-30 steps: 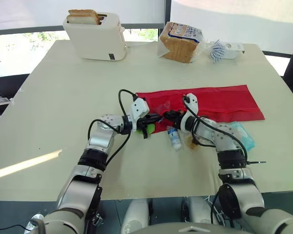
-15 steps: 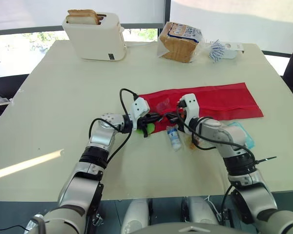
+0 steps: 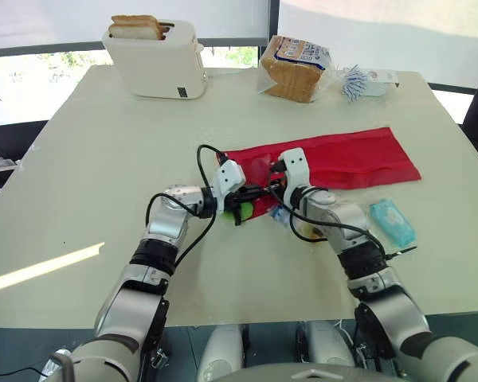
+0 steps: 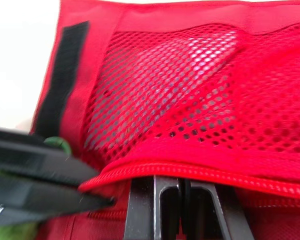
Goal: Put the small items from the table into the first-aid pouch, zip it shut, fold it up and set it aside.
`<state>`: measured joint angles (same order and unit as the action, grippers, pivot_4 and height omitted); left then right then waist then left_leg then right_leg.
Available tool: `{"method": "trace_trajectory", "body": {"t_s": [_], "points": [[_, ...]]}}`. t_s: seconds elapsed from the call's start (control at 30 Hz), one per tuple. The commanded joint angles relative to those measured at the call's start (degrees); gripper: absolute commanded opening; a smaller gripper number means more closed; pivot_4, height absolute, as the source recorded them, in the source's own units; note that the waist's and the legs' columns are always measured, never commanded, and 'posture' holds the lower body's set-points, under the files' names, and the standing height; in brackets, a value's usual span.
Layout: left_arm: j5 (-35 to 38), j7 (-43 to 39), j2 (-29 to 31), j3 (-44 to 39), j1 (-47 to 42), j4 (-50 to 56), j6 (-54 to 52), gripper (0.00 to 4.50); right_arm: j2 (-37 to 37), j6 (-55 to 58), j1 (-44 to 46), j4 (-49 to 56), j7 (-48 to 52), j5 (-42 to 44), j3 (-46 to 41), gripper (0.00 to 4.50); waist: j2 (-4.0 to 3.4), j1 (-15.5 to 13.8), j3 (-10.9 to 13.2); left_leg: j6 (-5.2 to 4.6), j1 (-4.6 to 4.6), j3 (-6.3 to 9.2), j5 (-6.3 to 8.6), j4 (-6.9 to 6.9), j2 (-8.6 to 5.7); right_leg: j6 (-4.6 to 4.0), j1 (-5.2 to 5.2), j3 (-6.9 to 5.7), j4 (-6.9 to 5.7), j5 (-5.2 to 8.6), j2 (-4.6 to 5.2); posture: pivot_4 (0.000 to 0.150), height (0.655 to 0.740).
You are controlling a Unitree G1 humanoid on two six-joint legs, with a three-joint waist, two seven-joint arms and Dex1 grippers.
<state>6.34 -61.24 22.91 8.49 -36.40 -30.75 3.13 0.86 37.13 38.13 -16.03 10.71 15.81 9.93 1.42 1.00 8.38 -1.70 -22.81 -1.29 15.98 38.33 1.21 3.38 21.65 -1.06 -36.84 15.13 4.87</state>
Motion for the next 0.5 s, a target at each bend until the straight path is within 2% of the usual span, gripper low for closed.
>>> {"method": "trace_trajectory", "body": {"t_s": [0.03, 0.27, 0.5], "points": [[-0.82, -0.36, 0.17, 0.45, -0.75, -1.15, 1.58, 0.00, -0.79, 0.28, -0.01, 5.41, 3.25, 0.38, -0.19, 0.04, 0.00, -0.02, 0.00, 0.00, 0.00, 0.00, 0.00, 0.00, 0.00, 0.00, 0.00, 0.00, 0.00, 0.00, 0.00, 0.150, 0.7400], [-1.76, 0.94, 2.16, -1.27, -3.71, -7.19, 5.06, 0.00, -9.18, 11.07, -8.83, 25.95, 11.05, 5.56, 0.27, 0.04, 0.01, -0.14, 0.00, -0.03, -0.02, 0.01, 0.02, 0.00, 0.00, 0.00, -0.01, -0.01, 0.02, 0.00, 0.01, 0.150, 0.7400], [-2.82, -0.57, 5.28, -1.43, -4.96, -12.19, 9.78, 0.00, -16.43, 5.54, -15.73, 40.08, 16.80, 9.45, -6.46, 0.04, 0.02, -0.12, -0.01, -0.24, 0.02, 0.02, 0.14, -0.01, 0.03, 0.00, 0.00, -0.01, 0.02, 0.00, -0.04, 0.150, 0.7400]]}}
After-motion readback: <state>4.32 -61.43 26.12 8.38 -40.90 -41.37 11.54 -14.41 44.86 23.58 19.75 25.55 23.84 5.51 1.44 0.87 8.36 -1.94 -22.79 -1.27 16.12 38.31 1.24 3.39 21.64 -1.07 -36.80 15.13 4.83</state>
